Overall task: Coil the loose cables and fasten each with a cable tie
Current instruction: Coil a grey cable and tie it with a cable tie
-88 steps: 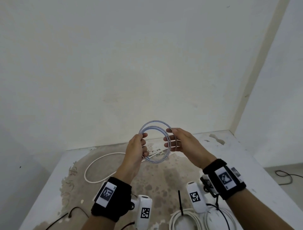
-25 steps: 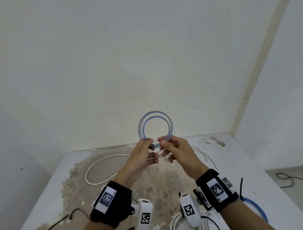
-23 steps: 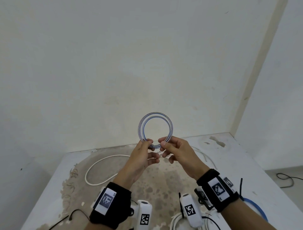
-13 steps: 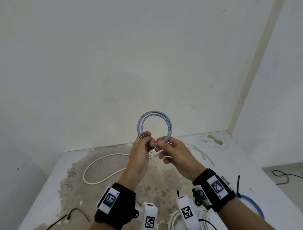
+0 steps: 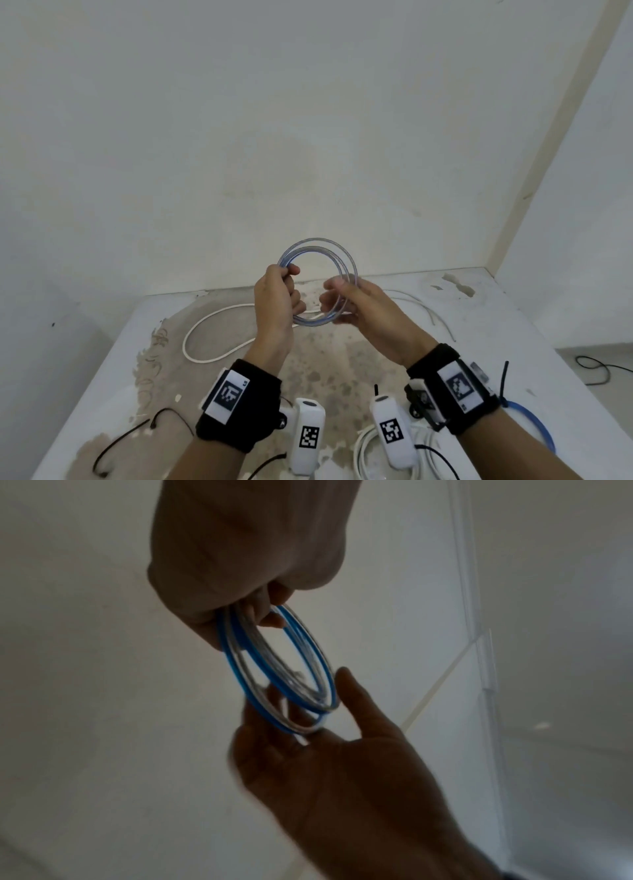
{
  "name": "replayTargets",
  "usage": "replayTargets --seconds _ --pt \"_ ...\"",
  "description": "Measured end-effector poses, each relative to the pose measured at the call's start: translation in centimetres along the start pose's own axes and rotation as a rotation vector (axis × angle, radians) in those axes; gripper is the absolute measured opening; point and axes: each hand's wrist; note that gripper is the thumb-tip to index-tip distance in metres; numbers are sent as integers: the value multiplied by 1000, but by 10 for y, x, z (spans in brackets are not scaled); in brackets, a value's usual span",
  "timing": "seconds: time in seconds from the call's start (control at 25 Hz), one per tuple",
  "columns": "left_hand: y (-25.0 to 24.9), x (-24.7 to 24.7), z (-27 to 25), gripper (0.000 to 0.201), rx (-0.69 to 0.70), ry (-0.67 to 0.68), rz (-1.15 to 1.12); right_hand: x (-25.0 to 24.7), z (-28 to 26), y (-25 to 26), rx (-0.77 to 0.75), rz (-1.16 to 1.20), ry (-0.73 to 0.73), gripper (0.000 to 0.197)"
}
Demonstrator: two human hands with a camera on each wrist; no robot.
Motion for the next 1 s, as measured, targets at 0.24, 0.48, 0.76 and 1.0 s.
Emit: replayTargets --seconds 0.24,0.48,0.76,1.0 --pt "18 -31 -4 23 -164 -44 -23 25 7 -5 190 334 230 44" --pt "51 -79 -9 28 -319 -143 -103 65 24 -33 223 297 75 40" --pt "107 -199 -13 25 -280 -163 334 90 38 -68 358 24 79 41" --pt "161 -360 -17 43 -227 25 1496 99 46 -95 465 -18 72 42"
Point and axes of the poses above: each hand's wrist, its own z-axis towards the middle knuckle, its own x-axis out of the palm, y = z × x, and after that the axes turned 7 degrees about x, right-handed
